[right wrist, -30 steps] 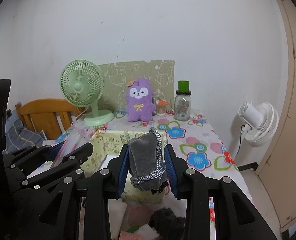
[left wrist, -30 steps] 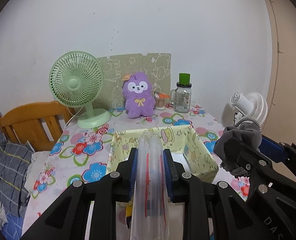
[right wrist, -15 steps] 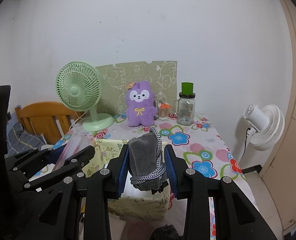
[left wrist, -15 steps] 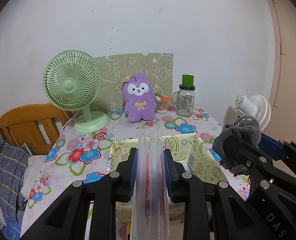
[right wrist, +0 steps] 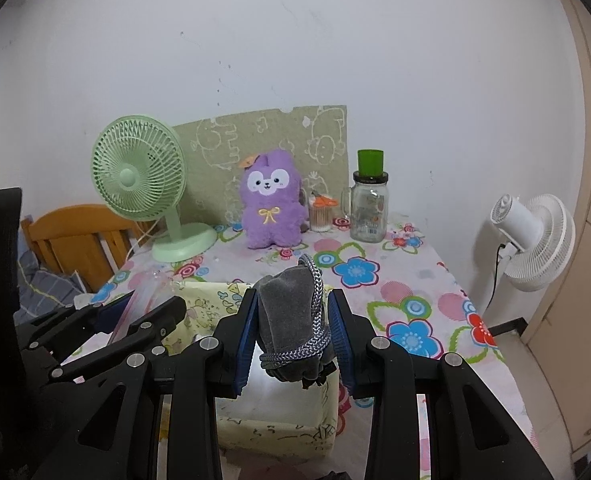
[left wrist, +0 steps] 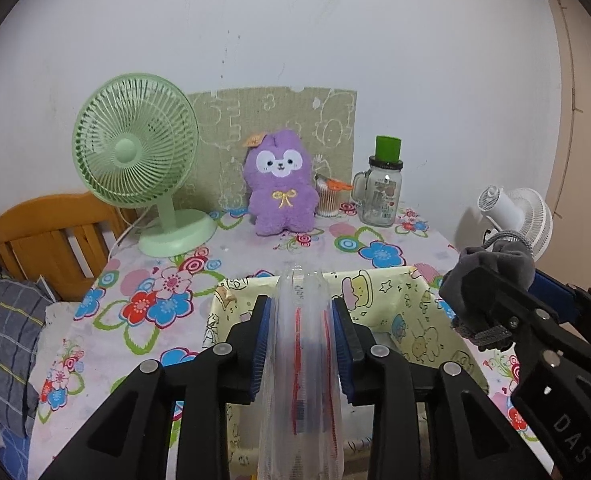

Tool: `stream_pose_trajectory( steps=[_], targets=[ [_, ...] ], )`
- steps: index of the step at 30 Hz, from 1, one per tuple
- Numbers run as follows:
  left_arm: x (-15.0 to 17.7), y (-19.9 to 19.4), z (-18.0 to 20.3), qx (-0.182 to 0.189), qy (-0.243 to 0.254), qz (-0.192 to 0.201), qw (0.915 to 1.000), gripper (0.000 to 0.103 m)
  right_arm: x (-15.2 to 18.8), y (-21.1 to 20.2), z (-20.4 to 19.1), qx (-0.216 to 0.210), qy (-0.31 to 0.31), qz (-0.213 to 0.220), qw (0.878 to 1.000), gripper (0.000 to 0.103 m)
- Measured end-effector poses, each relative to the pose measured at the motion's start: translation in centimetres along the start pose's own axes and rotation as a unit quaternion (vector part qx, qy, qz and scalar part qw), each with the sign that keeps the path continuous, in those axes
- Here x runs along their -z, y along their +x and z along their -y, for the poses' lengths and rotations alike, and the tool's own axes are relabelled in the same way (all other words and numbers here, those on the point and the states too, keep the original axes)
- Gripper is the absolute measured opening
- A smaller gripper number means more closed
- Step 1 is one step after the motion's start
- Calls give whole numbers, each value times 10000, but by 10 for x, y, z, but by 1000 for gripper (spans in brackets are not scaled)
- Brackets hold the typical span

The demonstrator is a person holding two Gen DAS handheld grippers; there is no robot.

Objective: Organize soft objects
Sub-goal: 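Open the left tool to drop the pen bag while the right tool drops the sock into the box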

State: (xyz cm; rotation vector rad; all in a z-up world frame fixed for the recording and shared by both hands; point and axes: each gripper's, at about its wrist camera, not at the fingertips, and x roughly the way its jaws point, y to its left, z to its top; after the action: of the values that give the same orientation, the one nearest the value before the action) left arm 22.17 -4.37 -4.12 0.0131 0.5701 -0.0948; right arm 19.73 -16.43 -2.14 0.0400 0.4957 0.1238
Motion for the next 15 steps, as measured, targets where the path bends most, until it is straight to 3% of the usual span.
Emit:
stream_pose_trajectory(
  steps=[4, 6, 8, 12, 15],
  targets=[
    [1, 12, -3, -20, 2, -116, 9999, 43, 0, 9, 0, -11, -33, -50, 10000, 38],
    [3, 15, -2, -104, 72, -161, 9998, 62, 1, 14, -1, -27, -58, -68, 10000, 38],
    [4, 16, -3, -168, 100, -155, 9997, 71, 1, 20, -3, -62, -76, -122, 9999, 38],
    [7, 16, -5, -218, 169, -173, 9995, 78, 2, 28, -6, -153, -55, -203, 9997, 38],
    [7, 16, -6, -253, 162, -186, 9994, 79, 3, 33, -8, -80, -48, -191, 9998, 44]
  ],
)
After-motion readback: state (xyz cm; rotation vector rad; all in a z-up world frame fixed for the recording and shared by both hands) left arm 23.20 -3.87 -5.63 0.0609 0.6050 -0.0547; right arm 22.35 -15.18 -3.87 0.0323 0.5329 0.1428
